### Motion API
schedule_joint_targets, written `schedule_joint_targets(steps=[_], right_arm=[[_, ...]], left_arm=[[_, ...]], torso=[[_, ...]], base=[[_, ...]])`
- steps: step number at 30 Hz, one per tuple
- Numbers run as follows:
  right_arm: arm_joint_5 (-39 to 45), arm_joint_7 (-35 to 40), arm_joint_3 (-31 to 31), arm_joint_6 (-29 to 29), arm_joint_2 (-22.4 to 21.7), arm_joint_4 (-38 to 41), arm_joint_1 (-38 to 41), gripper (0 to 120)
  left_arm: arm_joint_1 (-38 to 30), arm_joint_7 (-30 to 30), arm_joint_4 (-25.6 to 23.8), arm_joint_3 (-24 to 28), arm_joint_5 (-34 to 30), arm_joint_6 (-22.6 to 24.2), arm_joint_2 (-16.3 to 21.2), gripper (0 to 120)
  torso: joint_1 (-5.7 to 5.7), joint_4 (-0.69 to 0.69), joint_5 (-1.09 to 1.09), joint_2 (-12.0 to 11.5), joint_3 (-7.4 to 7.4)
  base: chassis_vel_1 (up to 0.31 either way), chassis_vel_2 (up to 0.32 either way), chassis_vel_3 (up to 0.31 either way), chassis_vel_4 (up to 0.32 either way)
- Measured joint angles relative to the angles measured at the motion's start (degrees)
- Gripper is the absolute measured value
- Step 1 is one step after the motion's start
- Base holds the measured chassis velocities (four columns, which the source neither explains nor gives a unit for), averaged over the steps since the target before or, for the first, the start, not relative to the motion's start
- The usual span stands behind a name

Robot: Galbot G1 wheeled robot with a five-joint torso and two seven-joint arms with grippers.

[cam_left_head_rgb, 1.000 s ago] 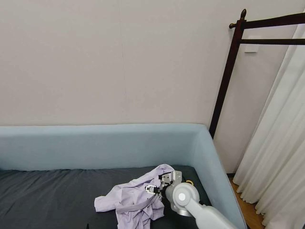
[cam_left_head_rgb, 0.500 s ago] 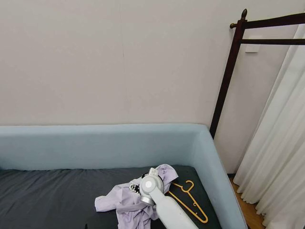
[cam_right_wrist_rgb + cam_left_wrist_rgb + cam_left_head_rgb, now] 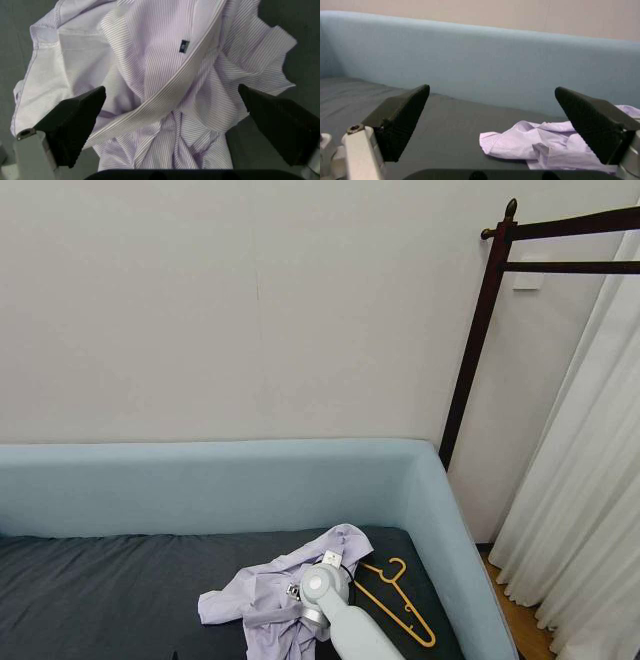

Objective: Pick up the clothes from the sofa and hang them on the clothes hanger.

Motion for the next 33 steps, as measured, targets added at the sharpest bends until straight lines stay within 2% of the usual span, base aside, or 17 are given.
schedule_joint_targets(steps=[4,7,8,11,13,17,21,23,24,26,27,31,33], right_arm=[[-0.6,-1.0,-0.2,-0.9,0.0,-0.8,-0.2,95],[-2.7,-2.5,-0.2,-1.1,-0.1,-2.5,-0.3,81],[-2.7,-2.5,-0.2,-1.1,-0.1,-2.5,-0.3,81],[-4.7,-3.9,-0.7,-1.1,-0.1,-3.7,-0.1,67],[-5.3,-4.2,-0.8,-1.1,-0.1,-4.1,0.1,63],[-5.9,-4.6,-0.9,-1.3,-0.1,-5.0,0.9,44],[-6.3,-5.2,-0.2,-1.7,-0.1,-6.1,1.2,35],[-6.9,-6.0,0.7,-2.1,-0.1,-7.6,1.6,23],[-6.9,-6.0,0.7,-2.1,-0.1,-7.6,1.6,23],[-7.4,-6.8,0.7,-2.2,-0.1,-8.3,1.8,12],[-7.4,-6.8,0.7,-2.2,-0.1,-8.3,1.8,12],[-8.1,-7.5,0.6,-2.2,-0.1,-8.8,1.9,0],[-8.4,-7.8,0.3,-2.1,-0.1,-8.8,1.9,0]], left_arm=[[-0.5,0.0,0.0,0.0,0.0,0.2,-0.1,99],[-0.7,0.0,-0.3,-0.2,0.0,0.3,-0.2,99],[-0.7,0.0,-0.3,-0.2,0.0,0.3,-0.2,99],[-0.6,0.0,-0.3,-0.3,0.1,0.3,-0.4,99],[-0.8,0.0,0.0,-0.1,0.3,0.3,-0.7,99],[-1.1,0.0,0.1,0.6,1.0,0.3,-1.5,99],[-1.1,0.1,-0.2,0.6,1.1,0.3,-1.6,99],[-1.0,0.1,-0.2,0.5,1.1,0.3,-1.7,99],[-1.0,0.1,-0.2,0.5,1.1,0.3,-1.7,99],[-0.9,0.1,-0.2,0.5,1.1,0.3,-1.7,99],[-0.9,0.1,-0.2,0.5,1.1,0.3,-1.7,99],[-0.9,0.1,-0.2,0.5,1.1,0.3,-1.6,99],[-1.0,0.1,-0.2,0.5,1.1,0.4,-1.6,99]], torso=[[0.00,0.00,0.00,0.0,0.00],[0.00,-0.01,0.00,0.0,0.00],[0.00,-0.01,0.00,0.0,0.00],[0.00,-0.01,0.00,0.0,0.00],[0.00,0.00,0.00,0.0,0.00],[0.00,0.00,0.00,0.0,0.00],[0.00,0.00,0.01,0.0,0.00],[0.00,-0.02,0.00,0.0,0.00],[0.00,-0.02,0.00,0.0,0.00],[0.00,-0.01,0.00,0.0,0.00],[0.00,-0.01,0.00,0.0,0.00],[0.00,0.00,0.00,0.0,0.00],[0.00,-0.01,0.00,0.0,0.00]], base=[[0.000,0.000,0.000,0.000],[0.000,0.000,0.000,0.000],[0.000,0.000,0.000,0.000],[0.000,0.000,0.000,0.000],[0.000,0.000,0.000,0.000],[0.000,0.000,0.000,0.000],[0.000,0.000,0.000,0.000],[0.000,0.000,0.000,0.000],[0.000,0.000,0.000,0.000],[0.000,0.000,0.000,0.000],[0.000,0.000,0.000,0.000],[0.000,0.000,0.000,0.000],[0.000,0.000,0.000,0.000]])
